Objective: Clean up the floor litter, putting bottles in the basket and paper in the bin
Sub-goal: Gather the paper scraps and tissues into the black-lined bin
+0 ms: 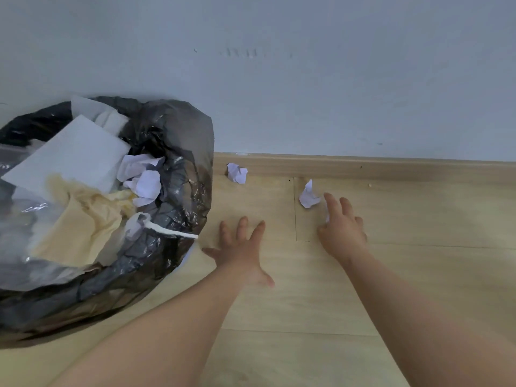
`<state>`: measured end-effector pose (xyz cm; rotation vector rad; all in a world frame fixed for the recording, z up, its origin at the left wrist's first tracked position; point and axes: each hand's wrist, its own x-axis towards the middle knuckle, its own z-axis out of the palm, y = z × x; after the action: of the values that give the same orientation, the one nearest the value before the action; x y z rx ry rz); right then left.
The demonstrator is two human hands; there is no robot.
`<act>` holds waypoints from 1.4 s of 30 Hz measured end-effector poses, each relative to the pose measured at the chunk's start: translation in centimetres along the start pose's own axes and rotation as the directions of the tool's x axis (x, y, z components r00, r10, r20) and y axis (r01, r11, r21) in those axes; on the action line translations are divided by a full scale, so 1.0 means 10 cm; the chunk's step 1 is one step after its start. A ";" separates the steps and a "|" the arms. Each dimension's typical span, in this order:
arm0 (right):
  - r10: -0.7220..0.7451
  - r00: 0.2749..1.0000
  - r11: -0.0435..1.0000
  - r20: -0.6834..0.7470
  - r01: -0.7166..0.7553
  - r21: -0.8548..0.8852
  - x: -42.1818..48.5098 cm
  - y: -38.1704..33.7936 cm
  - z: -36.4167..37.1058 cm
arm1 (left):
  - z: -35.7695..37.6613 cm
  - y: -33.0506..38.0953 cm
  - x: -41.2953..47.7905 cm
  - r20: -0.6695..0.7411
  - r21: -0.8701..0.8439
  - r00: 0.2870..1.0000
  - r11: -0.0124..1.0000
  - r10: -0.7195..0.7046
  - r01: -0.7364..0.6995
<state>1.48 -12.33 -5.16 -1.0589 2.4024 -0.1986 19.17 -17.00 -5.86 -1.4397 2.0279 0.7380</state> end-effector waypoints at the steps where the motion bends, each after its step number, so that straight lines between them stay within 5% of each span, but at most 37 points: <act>1: -0.035 0.999 0.999 0.017 0.036 -0.035 0.07 -0.02 0.02 | -0.01 -0.01 0.03 -0.008 0.020 1.000 1.000 0.011 -0.011; 4: -0.068 0.997 0.996 -0.042 0.070 0.063 0.20 -0.09 0.06 | 0.00 -0.05 0.08 -0.013 0.084 0.999 0.996 0.041 -0.039; 6: -0.010 0.976 0.951 -0.218 0.077 0.300 0.24 -0.19 0.04 | 0.00 -0.06 0.10 -0.005 0.098 0.999 0.994 0.042 -0.042; 8: -0.041 0.940 0.920 -0.340 0.168 0.354 0.28 -0.35 0.02 | -0.01 -0.05 0.13 0.001 0.102 0.999 0.994 0.035 -0.035; 11: -0.223 0.968 0.973 -0.115 0.228 0.033 0.35 -0.47 0.10 | -0.01 -0.04 0.14 0.002 0.093 1.000 0.995 0.030 -0.030; 15: -0.212 0.965 0.957 0.155 0.237 -0.167 0.35 -0.35 0.29 | -0.05 -0.03 0.15 -0.039 0.072 0.998 0.997 0.044 -0.041; 17: -0.234 0.954 0.945 0.186 0.268 -0.186 0.31 -0.30 0.30 | -0.09 -0.03 0.17 -0.205 0.028 0.978 0.999 0.039 -0.034; 20: -0.275 0.938 0.929 0.211 0.316 -0.191 0.34 -0.24 0.28 | -0.23 -0.06 0.33 -0.536 -0.056 0.844 0.997 0.017 -0.056; 22: -0.298 0.930 0.921 0.217 0.340 -0.193 0.36 -0.22 0.28 | -0.41 -0.05 0.50 -0.620 -0.101 0.784 0.991 0.003 -0.084; 27: -0.294 0.921 0.919 0.254 0.346 -0.189 0.36 -0.23 0.24 | -0.67 0.05 0.75 -0.387 -0.156 0.921 0.988 -0.053 -0.009; 34: -0.261 0.926 0.929 0.272 0.318 -0.190 0.26 -0.26 0.25 | -0.47 -0.03 0.75 -0.278 -0.027 0.956 0.995 0.089 -0.101; 42: -0.309 0.919 0.902 0.244 0.364 -0.231 -0.24 -0.13 0.32 | 0.07 -0.07 0.33 -0.623 -0.082 0.754 0.941 0.208 -0.328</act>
<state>5.31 -11.31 -6.59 -1.5450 2.0877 0.1241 18.94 -18.88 -8.73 -1.6624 2.7756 0.6408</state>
